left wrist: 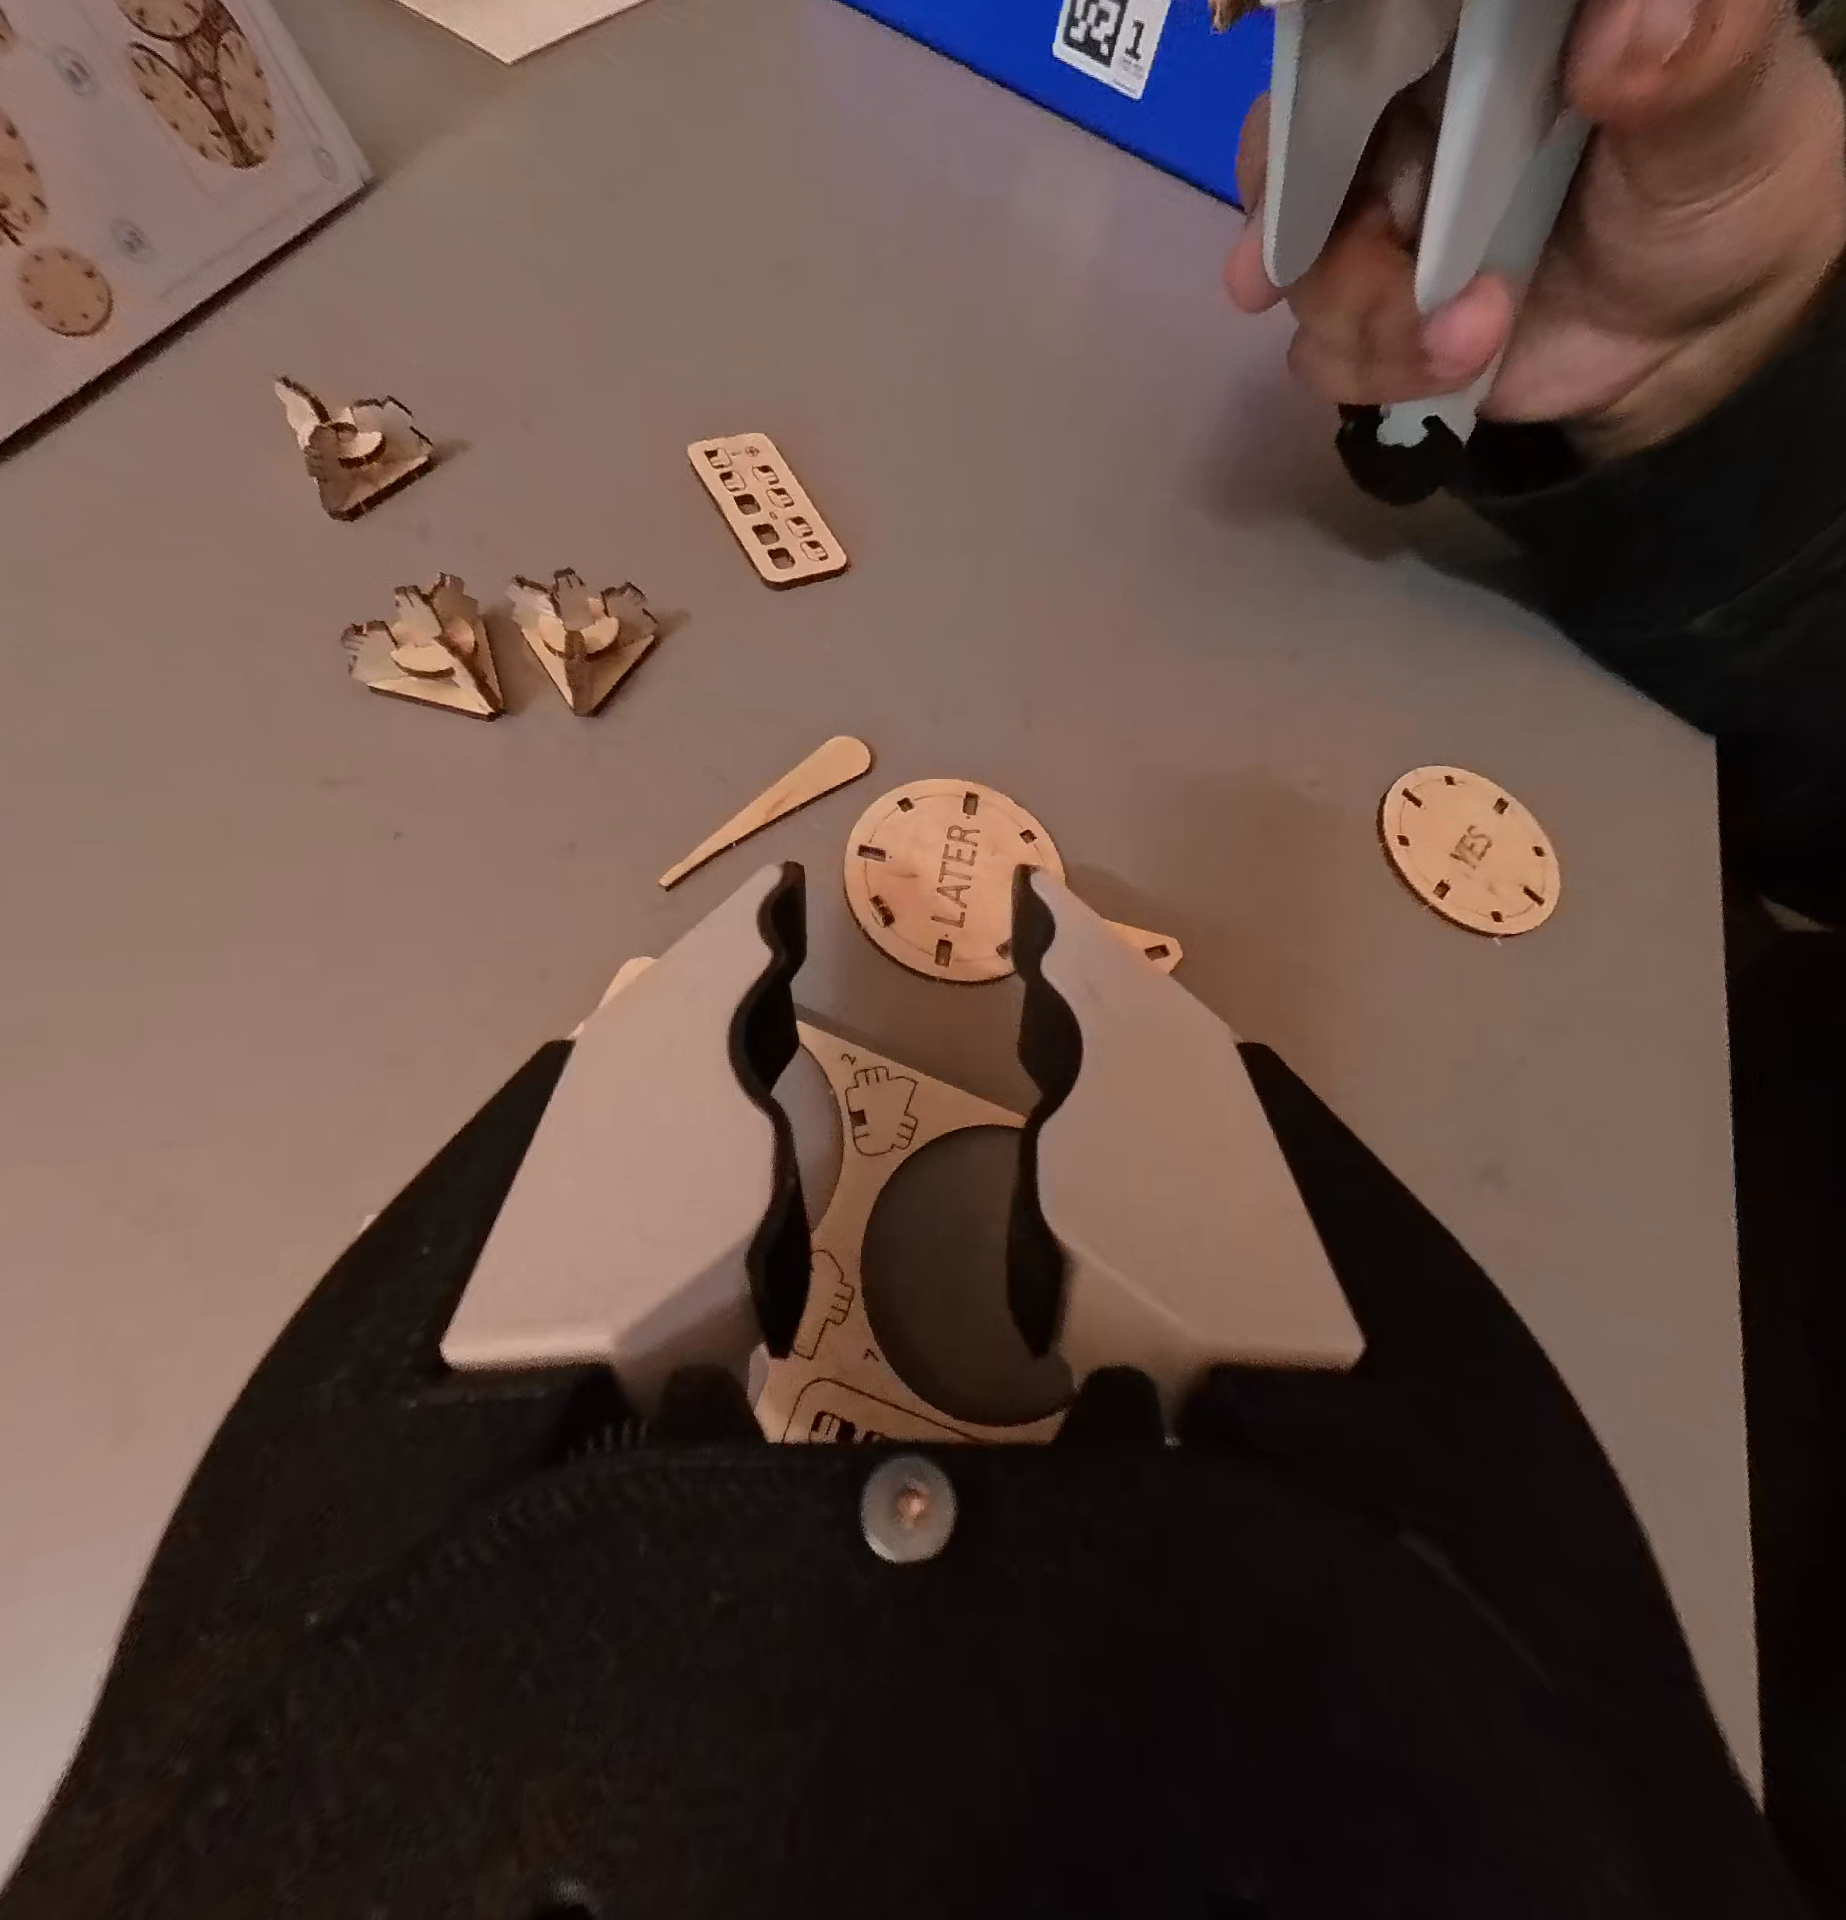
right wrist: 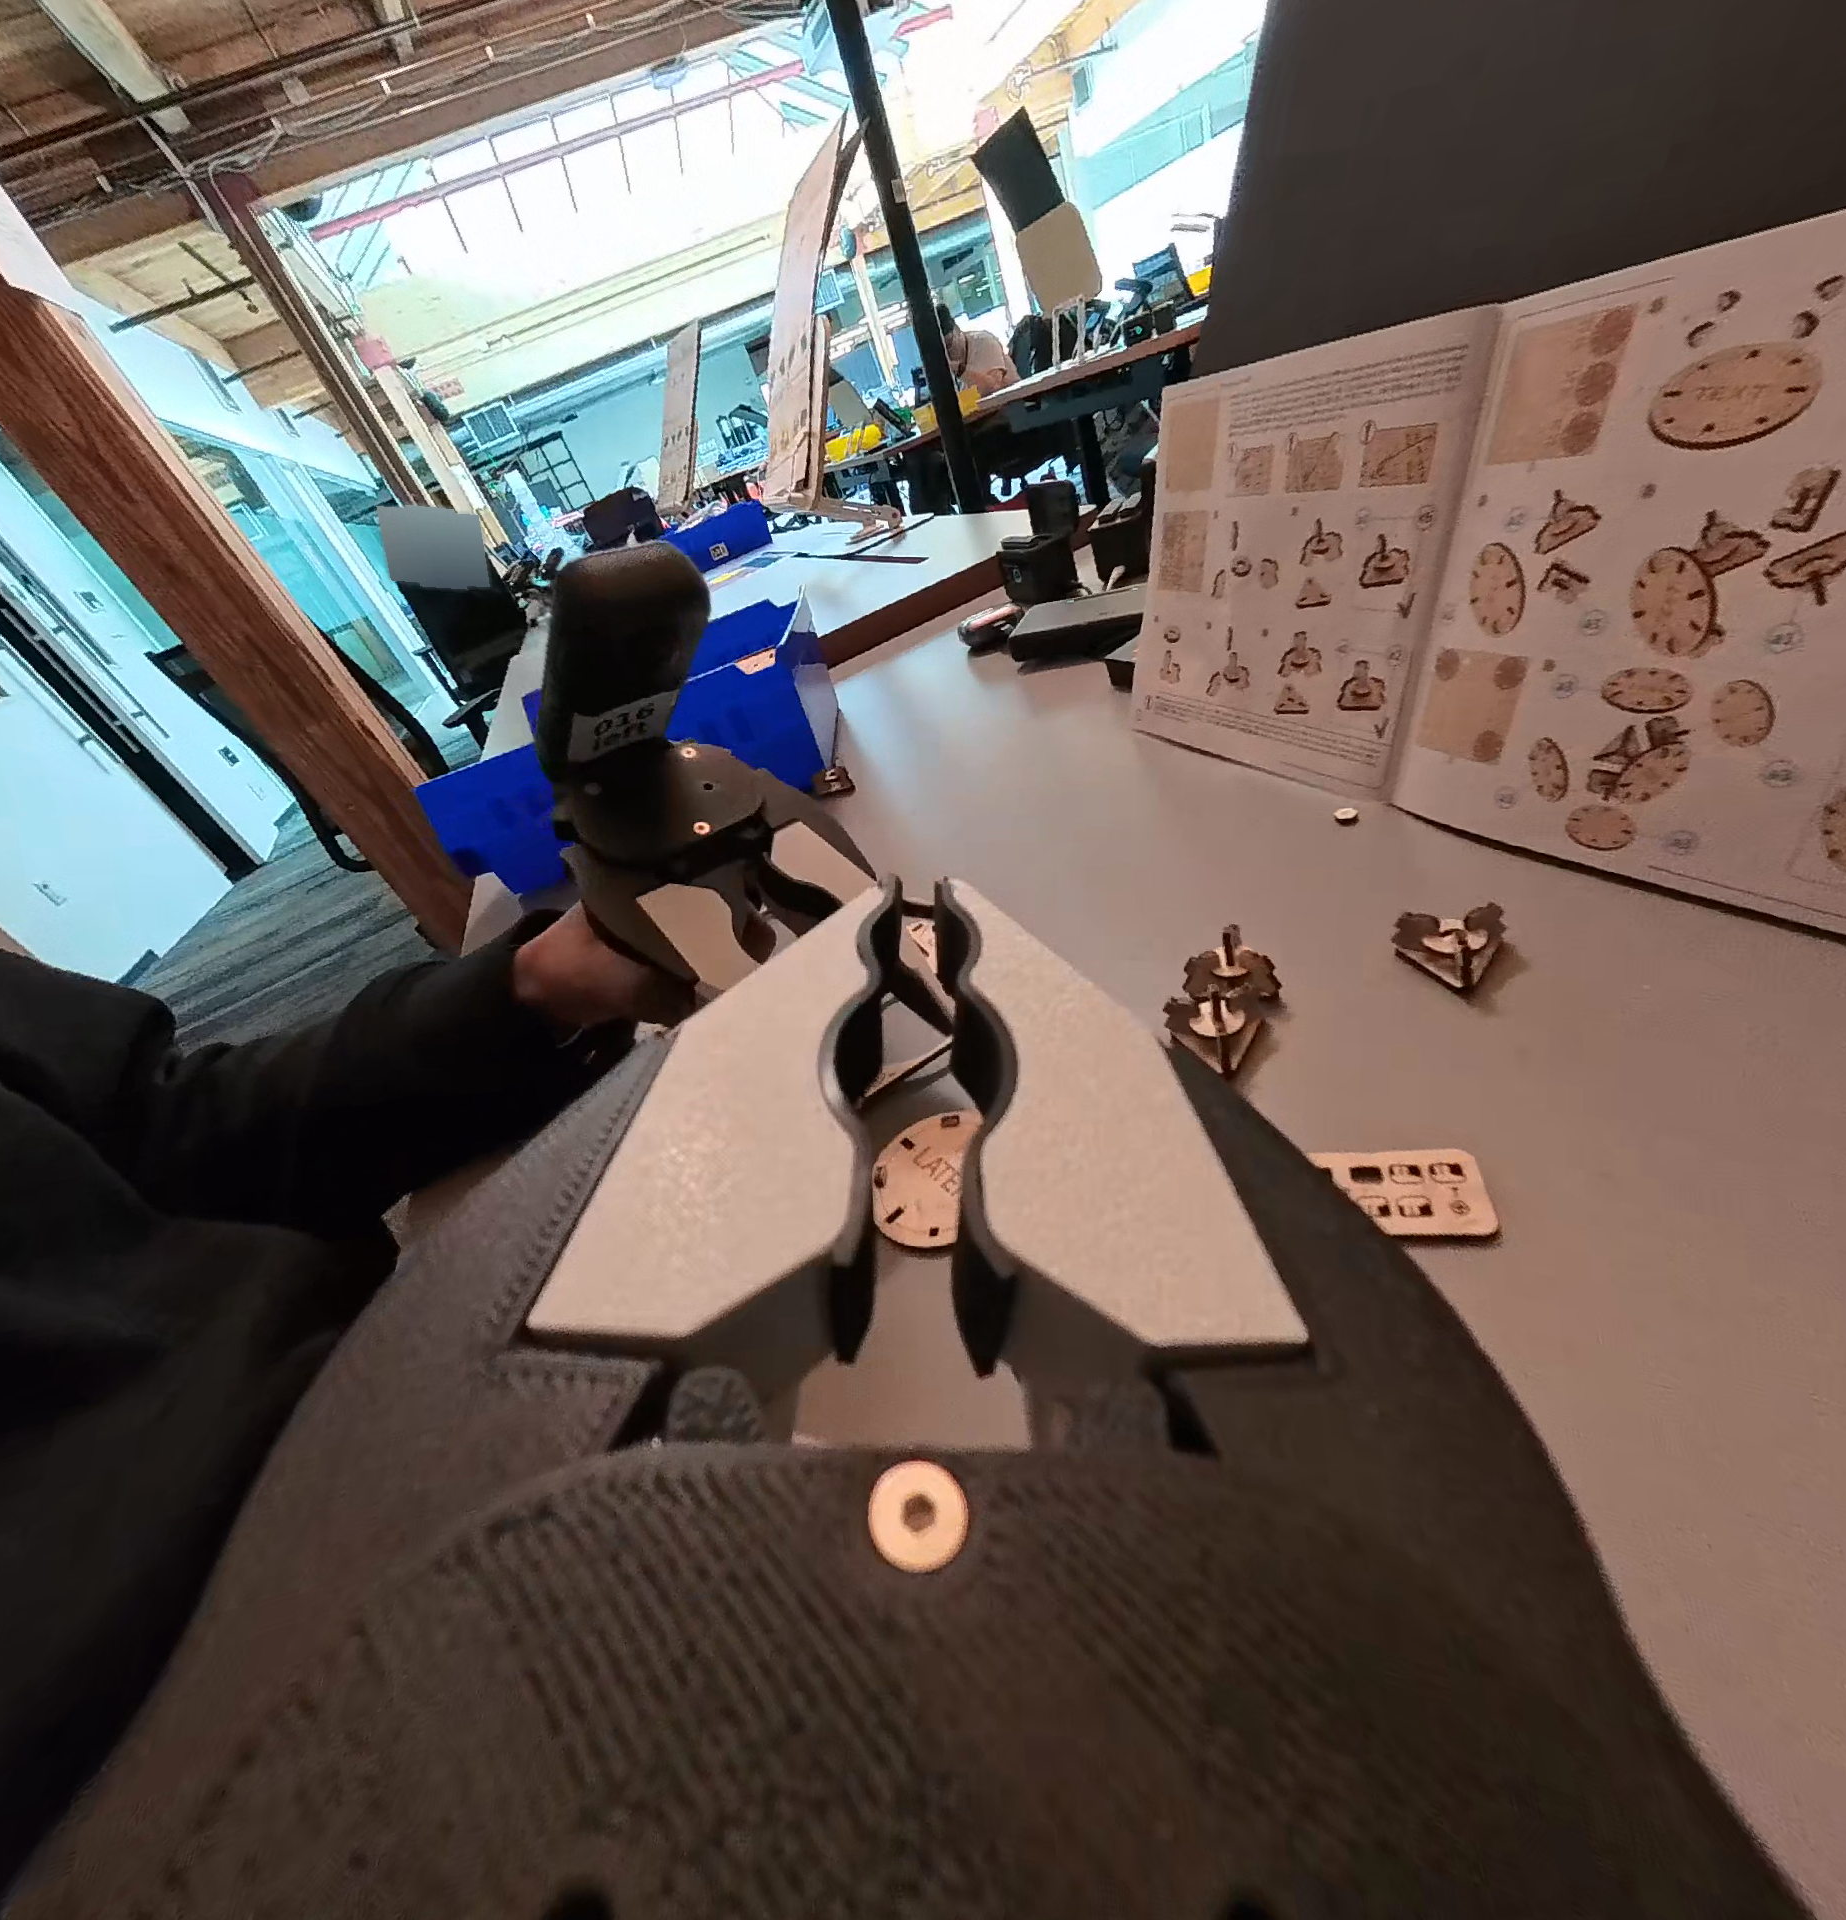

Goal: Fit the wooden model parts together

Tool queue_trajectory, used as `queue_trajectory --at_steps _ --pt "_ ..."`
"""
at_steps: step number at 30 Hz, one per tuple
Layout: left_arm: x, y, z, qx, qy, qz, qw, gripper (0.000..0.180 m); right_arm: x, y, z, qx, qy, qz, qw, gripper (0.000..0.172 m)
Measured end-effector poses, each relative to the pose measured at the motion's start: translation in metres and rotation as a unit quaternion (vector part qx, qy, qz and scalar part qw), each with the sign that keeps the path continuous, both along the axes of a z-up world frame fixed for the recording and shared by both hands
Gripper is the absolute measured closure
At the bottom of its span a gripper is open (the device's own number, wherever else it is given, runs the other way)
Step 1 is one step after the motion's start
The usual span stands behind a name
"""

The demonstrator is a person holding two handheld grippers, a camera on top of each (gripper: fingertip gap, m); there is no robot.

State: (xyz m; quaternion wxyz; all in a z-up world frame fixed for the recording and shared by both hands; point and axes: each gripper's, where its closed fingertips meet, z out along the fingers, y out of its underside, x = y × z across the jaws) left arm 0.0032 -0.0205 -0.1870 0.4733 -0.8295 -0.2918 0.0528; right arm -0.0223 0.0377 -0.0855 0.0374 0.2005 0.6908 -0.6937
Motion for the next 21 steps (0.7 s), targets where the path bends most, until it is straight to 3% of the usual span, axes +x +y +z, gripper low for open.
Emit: queue_trajectory --at_steps 6,15,21 --pt "0.003 0.002 -0.004 -0.014 -0.004 -0.012 1.000 0.141 0.001 -0.002 -0.001 0.006 0.006 -0.002 1.000 0.167" --pt "0.008 0.008 -0.026 -0.103 -0.005 -0.021 0.994 0.126 0.001 -0.004 -0.002 0.007 0.007 -0.004 1.000 0.168" --pt "0.008 0.019 -0.029 -0.150 -0.004 -0.059 0.987 0.130 -0.002 -0.002 -0.003 0.011 0.014 -0.014 1.000 0.168"
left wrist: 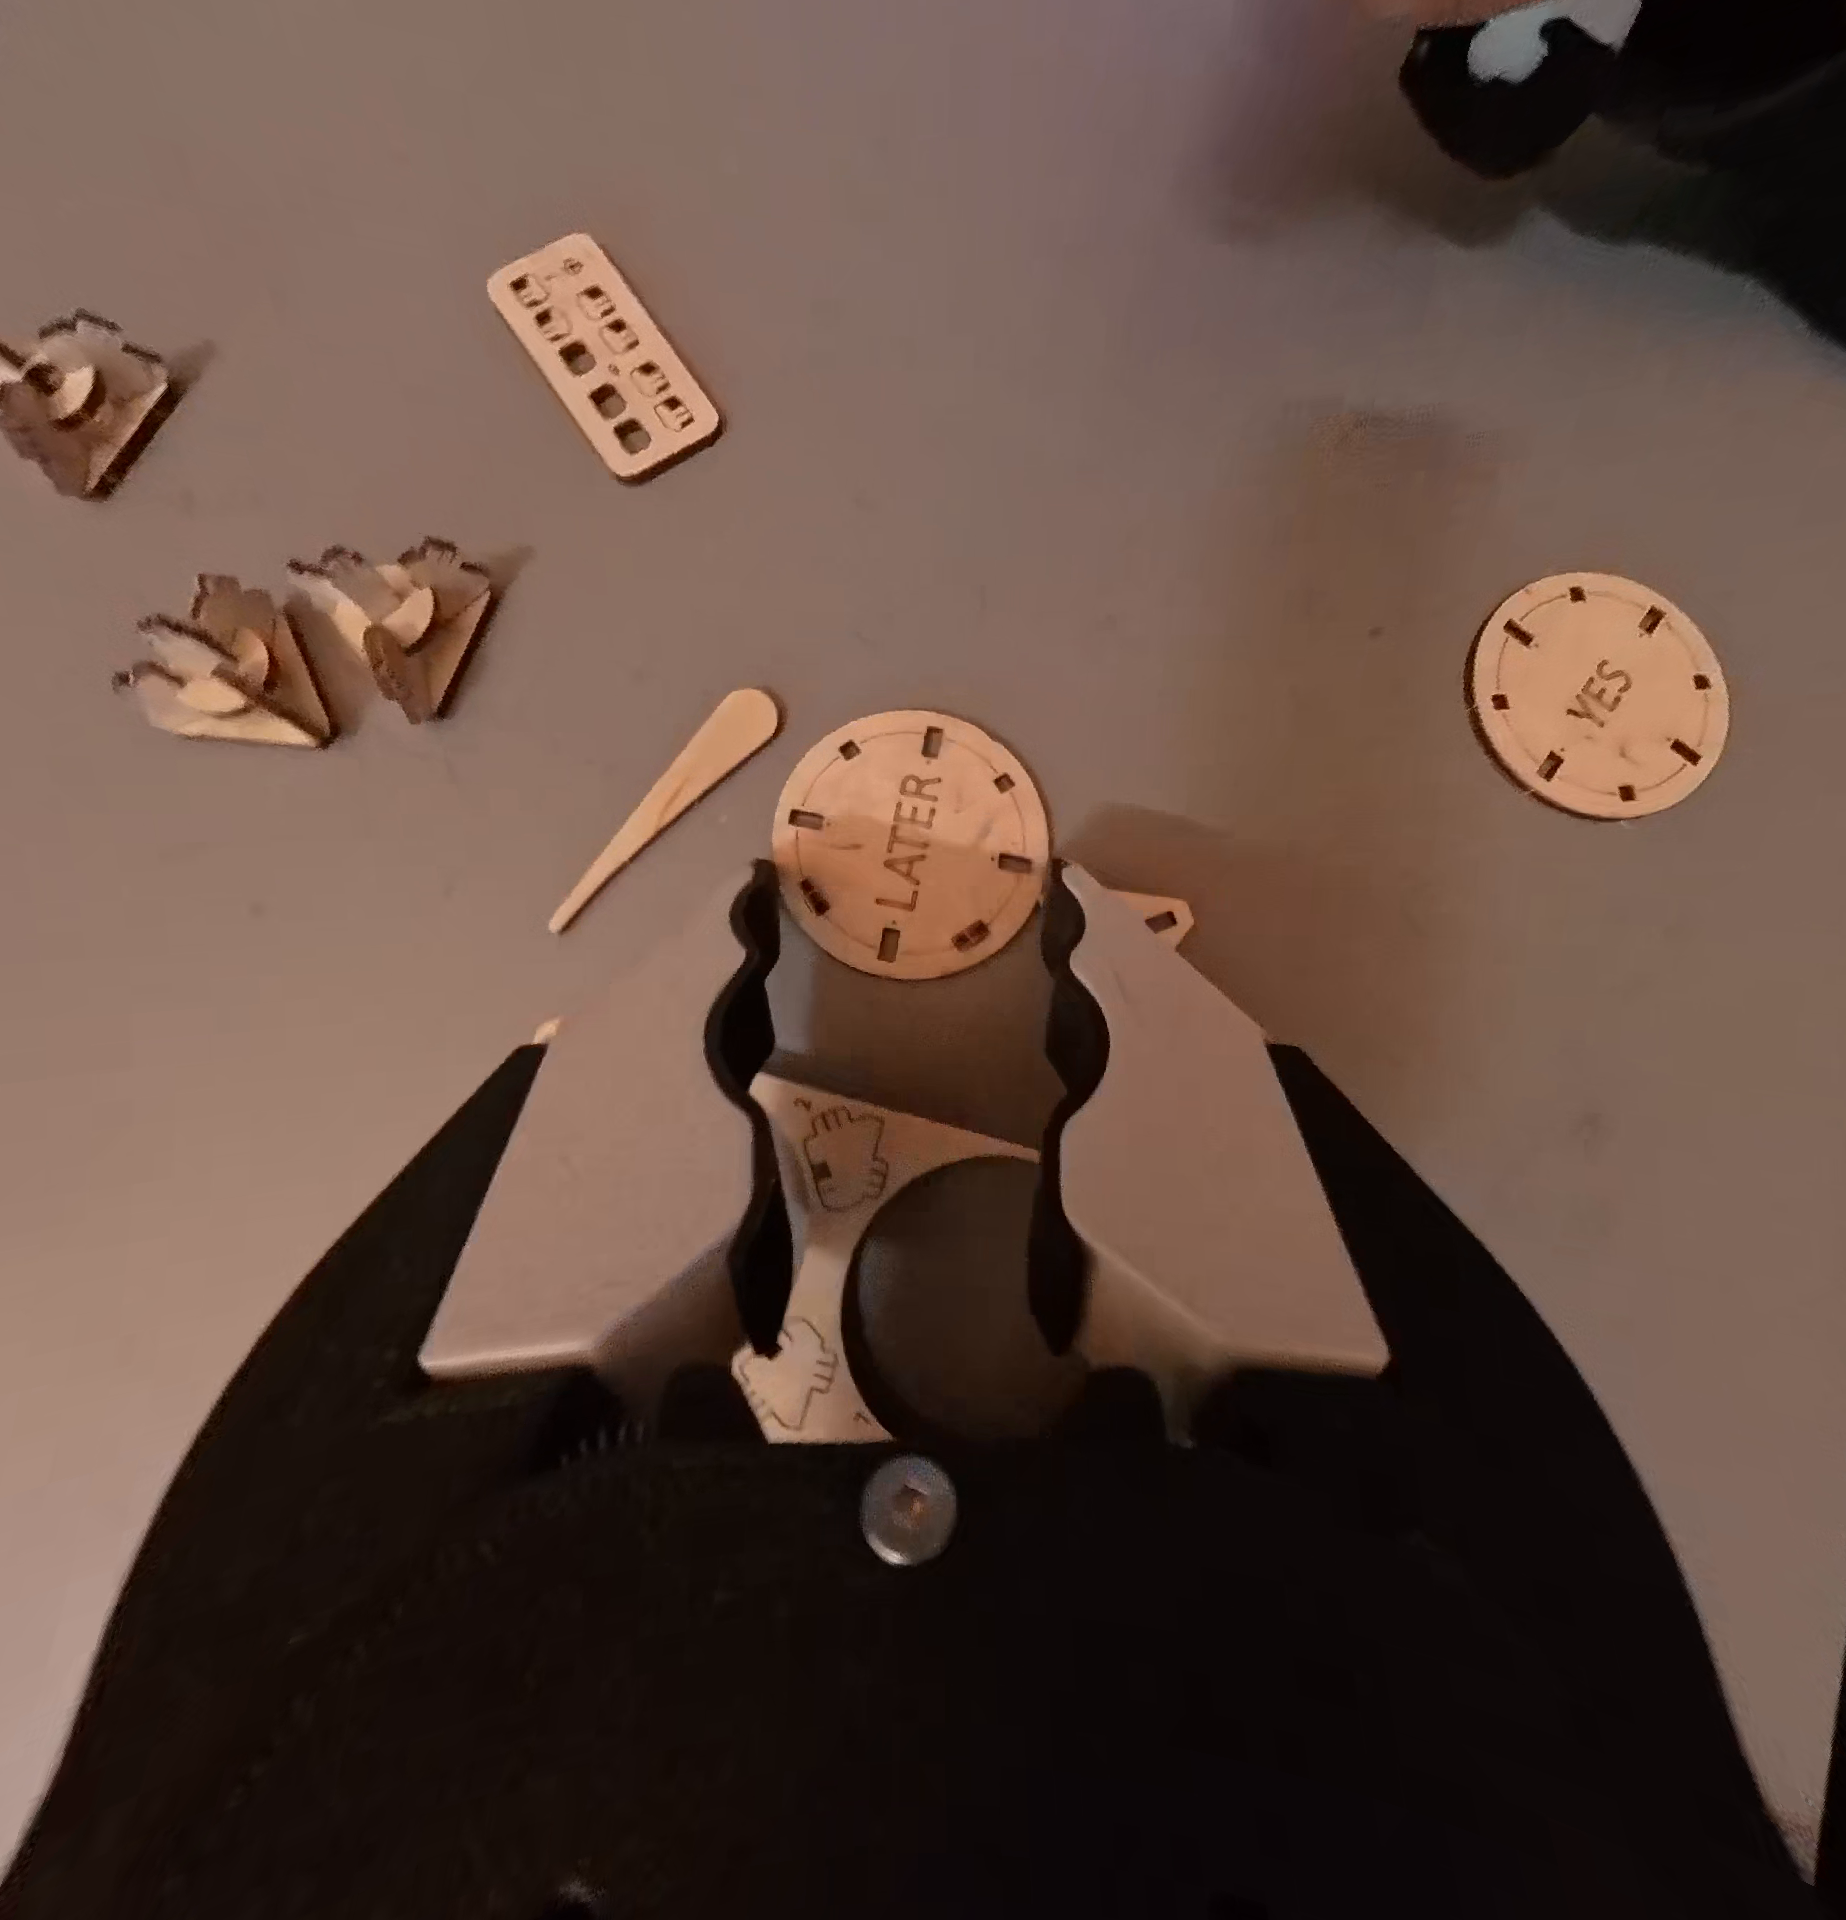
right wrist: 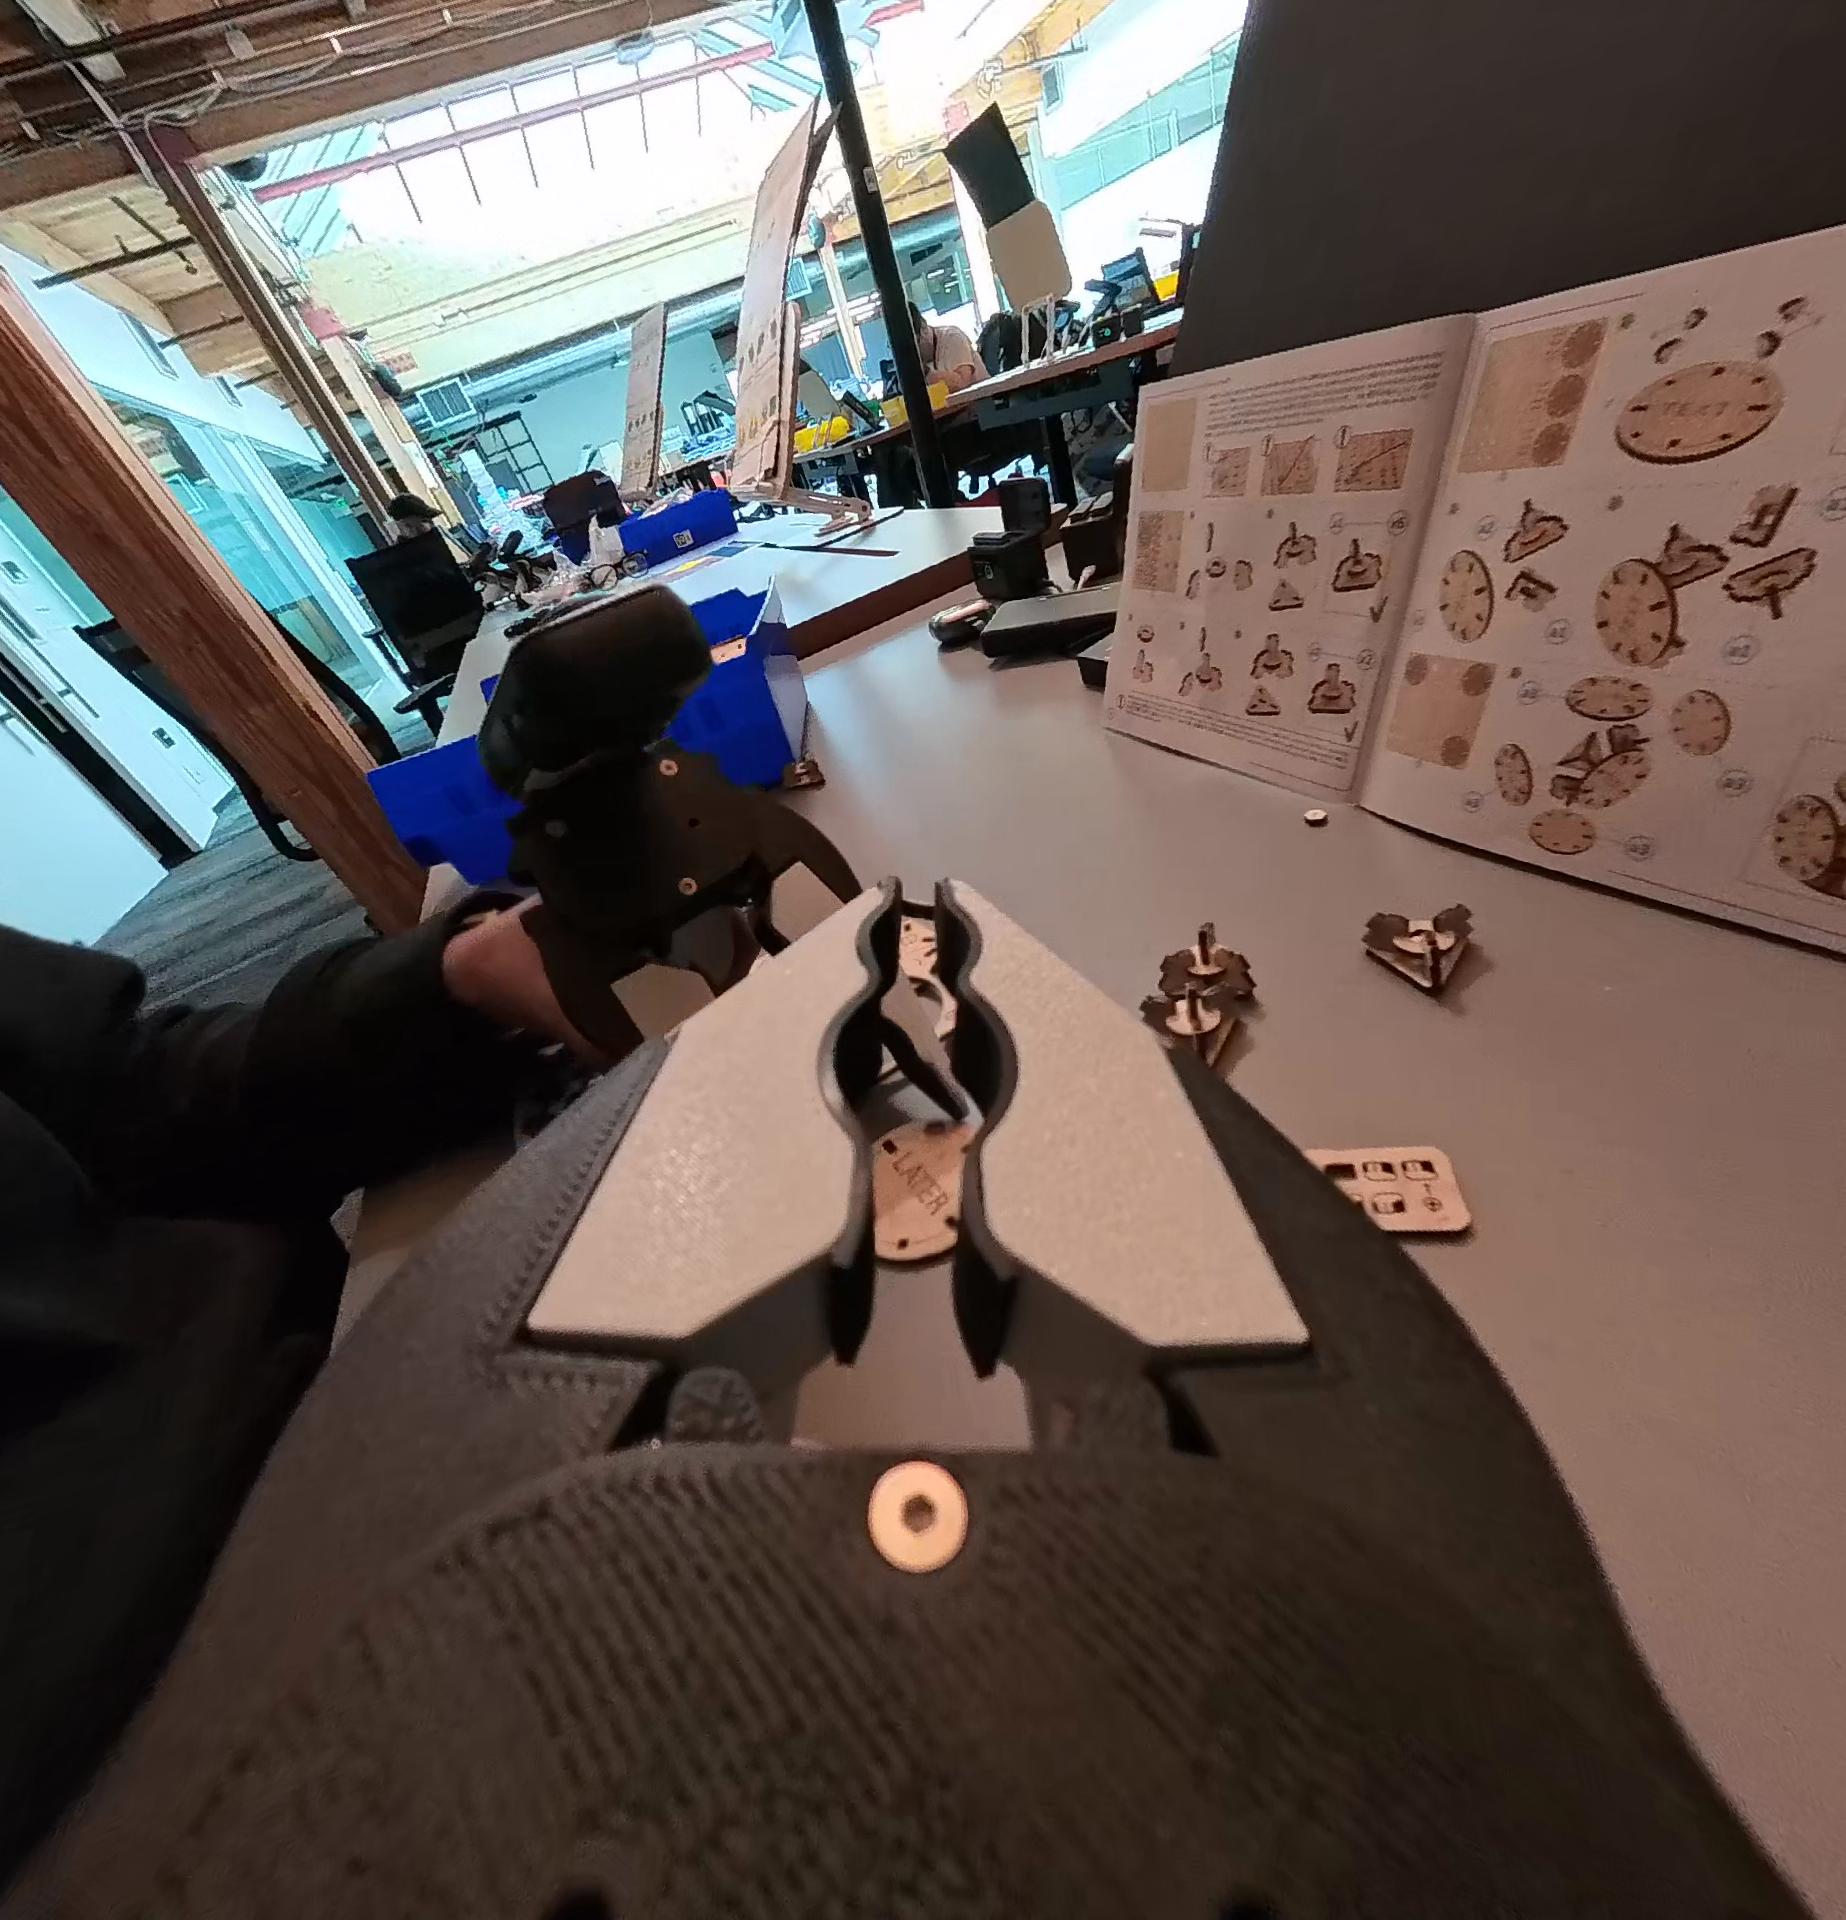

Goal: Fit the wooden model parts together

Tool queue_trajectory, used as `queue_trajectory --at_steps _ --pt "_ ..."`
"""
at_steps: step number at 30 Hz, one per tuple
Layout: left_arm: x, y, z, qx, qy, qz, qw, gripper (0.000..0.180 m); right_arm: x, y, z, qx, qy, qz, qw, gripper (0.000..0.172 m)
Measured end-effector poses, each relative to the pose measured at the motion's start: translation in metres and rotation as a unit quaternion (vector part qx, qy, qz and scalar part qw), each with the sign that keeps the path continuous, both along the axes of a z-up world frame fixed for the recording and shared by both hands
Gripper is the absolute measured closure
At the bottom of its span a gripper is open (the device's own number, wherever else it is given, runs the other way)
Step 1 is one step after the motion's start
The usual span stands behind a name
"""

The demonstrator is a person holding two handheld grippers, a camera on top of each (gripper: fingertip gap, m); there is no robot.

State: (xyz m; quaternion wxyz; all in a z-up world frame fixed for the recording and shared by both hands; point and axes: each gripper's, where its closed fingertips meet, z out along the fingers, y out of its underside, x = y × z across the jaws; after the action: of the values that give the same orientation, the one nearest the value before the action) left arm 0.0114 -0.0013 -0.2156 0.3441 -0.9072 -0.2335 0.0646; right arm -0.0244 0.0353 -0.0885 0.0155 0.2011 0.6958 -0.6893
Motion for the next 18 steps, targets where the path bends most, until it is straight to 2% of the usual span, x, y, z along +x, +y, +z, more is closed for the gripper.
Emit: queue_trajectory --at_steps 7,10,12,14,18 --pt "0.006 0.041 -0.001 -0.058 -0.026 -0.140 0.988 0.133 -0.011 0.014 0.003 0.013 0.029 -0.035 0.999 0.168" --pt "0.017 0.058 -0.001 -0.062 -0.022 -0.194 0.979 0.133 -0.022 0.033 -0.009 0.071 0.072 -0.077 0.992 0.167" --pt "0.022 0.064 0.000 -0.053 -0.001 -0.213 0.976 0.133 -0.017 0.044 -0.026 0.122 0.105 -0.074 0.984 0.168" --pt "0.030 0.069 0.000 -0.031 0.015 -0.231 0.972 0.134 -0.003 0.052 -0.045 0.168 0.126 -0.048 0.976 0.168" --pt "0.029 0.066 0.001 -0.018 0.027 -0.225 0.974 0.135 0.046 0.054 -0.089 0.288 0.183 0.094 0.935 0.168"
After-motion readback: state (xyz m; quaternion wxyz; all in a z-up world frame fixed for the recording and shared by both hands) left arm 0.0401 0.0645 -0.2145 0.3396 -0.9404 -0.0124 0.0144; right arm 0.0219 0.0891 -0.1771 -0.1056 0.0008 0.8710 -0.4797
